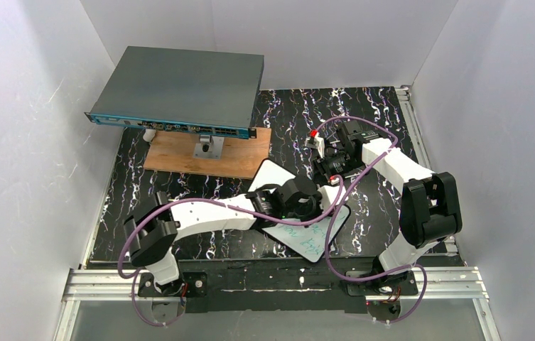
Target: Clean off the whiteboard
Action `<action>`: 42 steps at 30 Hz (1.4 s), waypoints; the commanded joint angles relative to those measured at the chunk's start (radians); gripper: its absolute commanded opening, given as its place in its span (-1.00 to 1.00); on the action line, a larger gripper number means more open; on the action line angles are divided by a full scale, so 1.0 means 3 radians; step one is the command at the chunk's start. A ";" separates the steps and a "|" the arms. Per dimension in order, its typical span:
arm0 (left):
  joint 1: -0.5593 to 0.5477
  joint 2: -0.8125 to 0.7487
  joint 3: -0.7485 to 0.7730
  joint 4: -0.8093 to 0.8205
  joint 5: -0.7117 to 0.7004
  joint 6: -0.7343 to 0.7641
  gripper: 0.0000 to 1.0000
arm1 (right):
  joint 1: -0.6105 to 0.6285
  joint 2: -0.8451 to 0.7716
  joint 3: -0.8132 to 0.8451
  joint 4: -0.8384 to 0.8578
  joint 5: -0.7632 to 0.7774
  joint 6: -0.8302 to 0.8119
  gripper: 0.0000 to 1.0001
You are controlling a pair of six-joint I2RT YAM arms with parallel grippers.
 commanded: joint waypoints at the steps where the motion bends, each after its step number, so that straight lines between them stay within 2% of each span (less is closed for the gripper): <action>1: -0.0029 0.0195 0.0244 0.0277 -0.0249 -0.0452 -1.00 | 0.0018 -0.0044 0.0011 0.0068 -0.0165 -0.0170 -0.97; 3: -0.0033 0.0247 0.0259 0.0262 -0.0751 -0.0829 -1.00 | 0.0018 -0.0048 0.0011 0.0063 -0.0166 -0.0178 -0.97; 6: -0.0037 0.0232 0.0165 0.0211 -0.1226 -0.1136 -1.00 | 0.0018 -0.0059 0.0011 0.0063 -0.0168 -0.0180 -0.97; 13: -0.0040 -0.0037 -0.0323 0.0176 -0.1802 -0.1391 -1.00 | 0.0017 -0.0061 0.0013 0.0058 -0.0177 -0.0183 -0.97; 18: -0.0080 -0.0128 -0.0438 0.0054 -0.2084 -0.1439 -1.00 | 0.0018 -0.0053 0.0011 0.0060 -0.0166 -0.0184 -0.97; 21: -0.0130 -0.0128 -0.0423 0.0126 -0.2053 -0.1385 -1.00 | 0.0018 -0.0056 0.0011 0.0065 -0.0157 -0.0181 -0.97; 25: -0.0239 -0.0061 -0.0285 0.0353 -0.1721 -0.1305 -1.00 | 0.0018 -0.0049 0.0011 0.0063 -0.0156 -0.0178 -0.97; 30: -0.0334 0.0148 -0.0085 0.0636 -0.1376 -0.1448 -1.00 | 0.0018 -0.0048 0.0011 0.0063 -0.0161 -0.0175 -0.97; 36: -0.0364 0.0345 0.0185 0.0630 -0.1326 -0.1429 -1.00 | 0.0018 -0.0052 0.0011 0.0063 -0.0173 -0.0174 -0.97; 42: -0.0364 0.0383 0.0252 0.0437 -0.1549 -0.1356 -1.00 | 0.0018 -0.0060 0.0011 0.0064 -0.0166 -0.0179 -0.97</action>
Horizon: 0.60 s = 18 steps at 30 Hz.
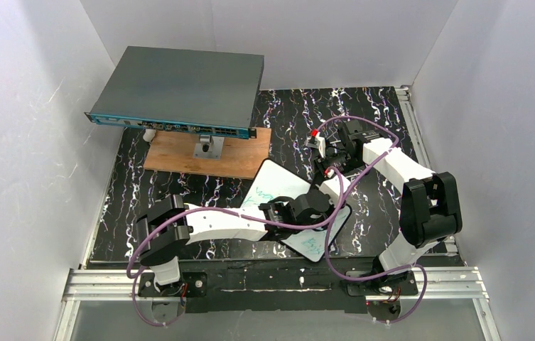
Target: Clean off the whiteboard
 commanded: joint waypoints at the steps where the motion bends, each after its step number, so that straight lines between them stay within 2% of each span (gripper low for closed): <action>1: 0.0034 0.0035 0.0039 -0.0160 -0.0192 0.0052 -1.00 | 0.0042 -0.0067 0.0011 0.0054 -0.0186 -0.0163 -0.97; 13: 0.0017 -0.0389 -0.0633 -0.0270 -0.0098 -0.0038 -1.00 | 0.0042 -0.0066 0.0011 0.0049 -0.0193 -0.0166 -0.97; 18: 0.0018 -0.0356 -0.0476 -0.0231 -0.0020 0.0071 -1.00 | 0.0042 -0.0061 0.0011 0.0054 -0.0183 -0.0162 -0.97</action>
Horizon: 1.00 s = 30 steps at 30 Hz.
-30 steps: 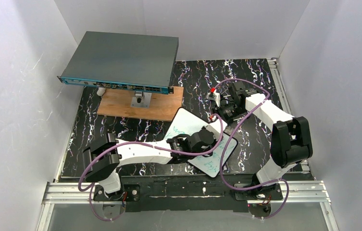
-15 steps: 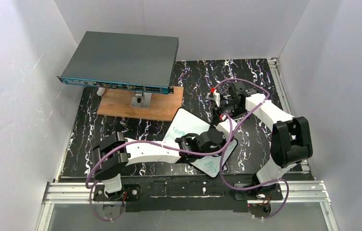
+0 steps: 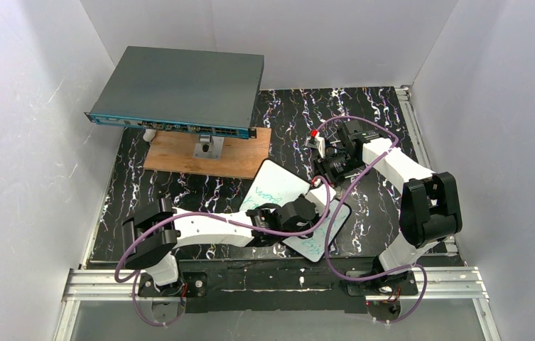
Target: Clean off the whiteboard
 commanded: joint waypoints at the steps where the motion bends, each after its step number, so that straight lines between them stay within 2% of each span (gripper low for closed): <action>1: 0.0033 0.0002 0.0151 -0.0160 0.0007 0.0117 -1.00 | 0.0033 -0.0064 0.0012 0.0058 -0.0171 -0.0157 -0.97; 9: 0.0046 0.0330 0.0763 -0.0176 0.0124 0.0465 -1.00 | 0.0033 -0.0079 0.0013 0.0058 -0.0175 -0.0158 -0.97; 15: 0.0115 0.0388 0.0892 -0.0226 0.0213 0.0585 -1.00 | 0.0033 -0.0076 0.0016 0.0053 -0.0181 -0.0164 -0.97; 22: 0.0128 0.0307 0.0705 -0.0215 0.0650 0.0740 -1.00 | 0.0033 -0.0083 0.0016 0.0053 -0.0181 -0.0164 -0.97; 30: 0.0126 -0.0006 0.0002 -0.0086 0.0781 0.0507 -1.00 | 0.0034 -0.0084 0.0016 0.0050 -0.0186 -0.0164 -0.97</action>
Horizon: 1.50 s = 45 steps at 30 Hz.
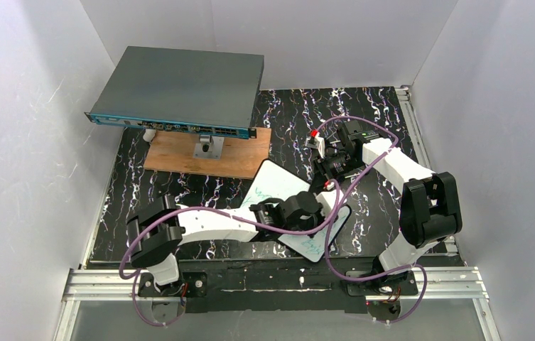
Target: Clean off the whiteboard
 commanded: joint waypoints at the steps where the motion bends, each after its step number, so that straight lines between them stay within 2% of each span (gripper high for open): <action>1: 0.0026 -0.0214 -0.0434 0.0023 0.0086 -0.0164 -1.00 | 0.0029 -0.0081 0.0016 0.0063 -0.0171 -0.0137 -0.97; 6: 0.0031 -0.0258 -0.0479 0.0104 0.0021 -0.0153 -1.00 | 0.0029 -0.0072 0.0016 0.0067 -0.0171 -0.0136 -0.97; 14: 0.0191 0.0043 0.0354 -0.0179 0.0226 0.0126 -1.00 | 0.0029 -0.0090 0.0016 0.0066 -0.0166 -0.0137 -0.97; 19: 0.0280 0.0221 0.0651 -0.0256 0.0375 0.0259 -1.00 | 0.0029 -0.0096 0.0019 0.0062 -0.0175 -0.0142 -0.97; 26: 0.0307 0.0242 0.0549 -0.0169 0.0675 0.0166 -1.00 | 0.0029 -0.0094 0.0018 0.0057 -0.0173 -0.0151 -0.97; 31: 0.0261 0.0189 0.0362 -0.0033 0.0823 -0.0123 -1.00 | 0.0029 -0.0080 0.0017 0.0057 -0.0176 -0.0151 -0.97; 38: 0.0142 0.0243 0.0295 -0.0038 0.0760 -0.0203 -1.00 | 0.0029 -0.0073 0.0016 0.0060 -0.0173 -0.0149 -0.97; 45: 0.0265 0.0218 0.0572 -0.0412 0.0481 0.0120 -1.00 | 0.0030 -0.0084 0.0016 0.0057 -0.0175 -0.0151 -0.97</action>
